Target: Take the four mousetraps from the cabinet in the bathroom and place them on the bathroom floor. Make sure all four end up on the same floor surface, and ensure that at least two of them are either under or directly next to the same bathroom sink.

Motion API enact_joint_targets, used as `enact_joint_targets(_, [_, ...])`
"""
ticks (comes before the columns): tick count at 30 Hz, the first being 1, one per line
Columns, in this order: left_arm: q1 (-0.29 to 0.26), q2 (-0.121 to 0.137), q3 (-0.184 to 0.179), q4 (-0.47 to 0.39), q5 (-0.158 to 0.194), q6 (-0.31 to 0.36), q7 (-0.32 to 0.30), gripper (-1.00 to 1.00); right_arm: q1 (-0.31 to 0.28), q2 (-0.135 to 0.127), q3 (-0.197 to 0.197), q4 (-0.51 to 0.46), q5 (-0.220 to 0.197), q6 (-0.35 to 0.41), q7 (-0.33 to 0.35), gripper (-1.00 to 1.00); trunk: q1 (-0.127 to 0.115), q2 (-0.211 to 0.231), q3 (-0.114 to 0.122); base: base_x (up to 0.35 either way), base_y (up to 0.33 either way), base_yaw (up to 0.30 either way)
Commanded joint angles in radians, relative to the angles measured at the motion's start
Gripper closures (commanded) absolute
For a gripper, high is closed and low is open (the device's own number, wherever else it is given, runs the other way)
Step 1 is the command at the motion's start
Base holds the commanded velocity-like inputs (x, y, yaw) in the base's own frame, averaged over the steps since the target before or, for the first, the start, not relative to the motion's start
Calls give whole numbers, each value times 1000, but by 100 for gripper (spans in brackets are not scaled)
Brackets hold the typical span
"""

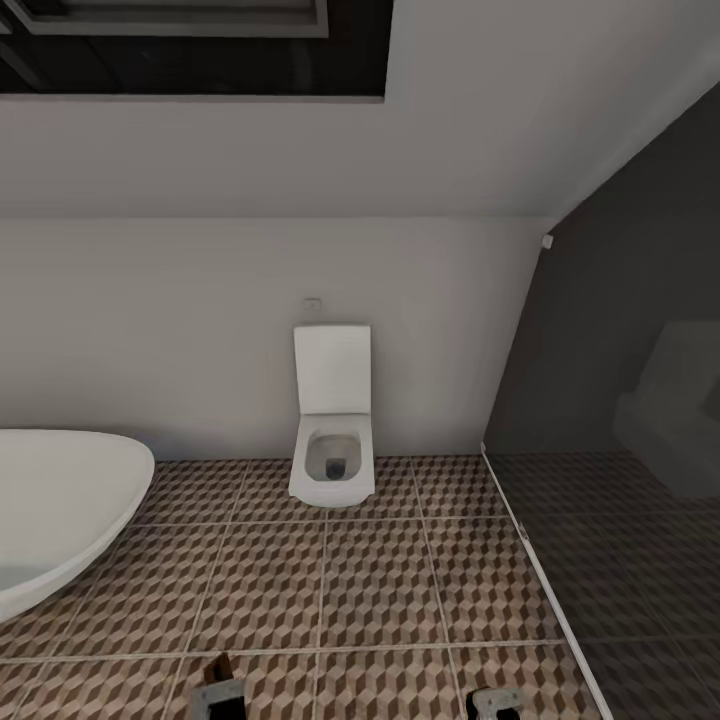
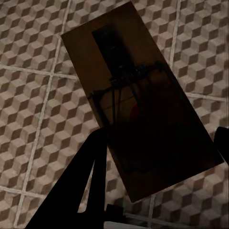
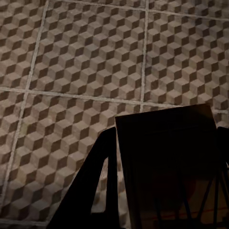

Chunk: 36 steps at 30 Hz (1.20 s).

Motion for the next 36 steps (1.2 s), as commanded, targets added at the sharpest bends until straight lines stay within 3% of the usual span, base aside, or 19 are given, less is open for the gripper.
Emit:
enact_joint_targets(1, [-1, 2, -8, -64, 7, 80, 7, 100, -1, 10, 8, -17, 15, 11, -25, 100, 1, -2, -2, 0, 0, 0])
enact_joint_targets(2, [-1, 3, -8, -95, 6, 119, 7, 100, -1, 15, 8, -25, 26, 19, -34, 100, 1, -2, -2, 0, 0, 0])
enact_joint_targets(3, [-1, 4, -8, -182, 6, 222, 7, 100, -2, 32, 8, -54, 49, 50, -56, 100, 1, -2, -2, 0, 0, 0])
enact_joint_targets(7, [-1, 5, -8, -336, 5, 380, 7, 100, -14, 59, 6, -140, 68, 127, -80, 100, 1, -2, -2, 0, 0, 0])
enact_joint_targets(12, [-5, 5, -8, -431, 4, 553, 10, 100, -61, 90, 3, -231, 72, 257, -90, 100, 1, -2, -2, 0, 0, 0])
enact_joint_targets(14, [-9, 5, -8, -483, 3, 630, 11, 100, -98, 101, 0, -252, 73, 298, -106, 100, 1, -2, -2, 0, 0, 0])
enact_joint_targets(17, [-25, 5, -8, -598, -16, 794, 13, 100, -212, 110, -3, -268, 69, 420, -171, 100, 1, -2, -2, 0, 0, 0])
enact_joint_targets(18, [-31, 5, -8, -611, -24, 820, 14, 100, -231, 110, -4, -269, 68, 444, -180, 100, 1, -2, -2, 0, 0, 0])
enact_joint_targets(21, [-106, 4, -7, -590, -107, 920, 49, 100, -334, 115, -19, -273, 63, 570, -208, 100, 1, -2, -2, 0, 0, 0])
enact_joint_targets(24, [-191, 9, -6, -466, -164, 941, 80, 100, -382, 119, -61, -274, 62, 615, -213, 100, 1, -2, -2, 0, 0, 0])
enact_joint_targets(26, [-259, 25, -5, -383, -182, 925, 91, 100, -397, 121, -107, -269, 62, 628, -212, 100, 1, -2, -2, 0, 0, 0])
enact_joint_targets(28, [-305, 39, -5, -354, -189, 893, 96, 100, -403, 121, -136, -264, 62, 631, -211, 100, 1, -2, -2, 0, 0, 0])
enact_joint_targets(33, [-340, 44, -6, -378, -193, 865, 98, 100, -407, 116, -153, -261, 64, 632, -210, 100, 1, -2, -2, 0, 0, 0])
enact_joint_targets(36, [-344, 42, -9, -314, -191, 791, 94, 100, -407, 113, -155, -265, 66, 630, -212, 100, 1, -2, -2, 0, 0, 0])
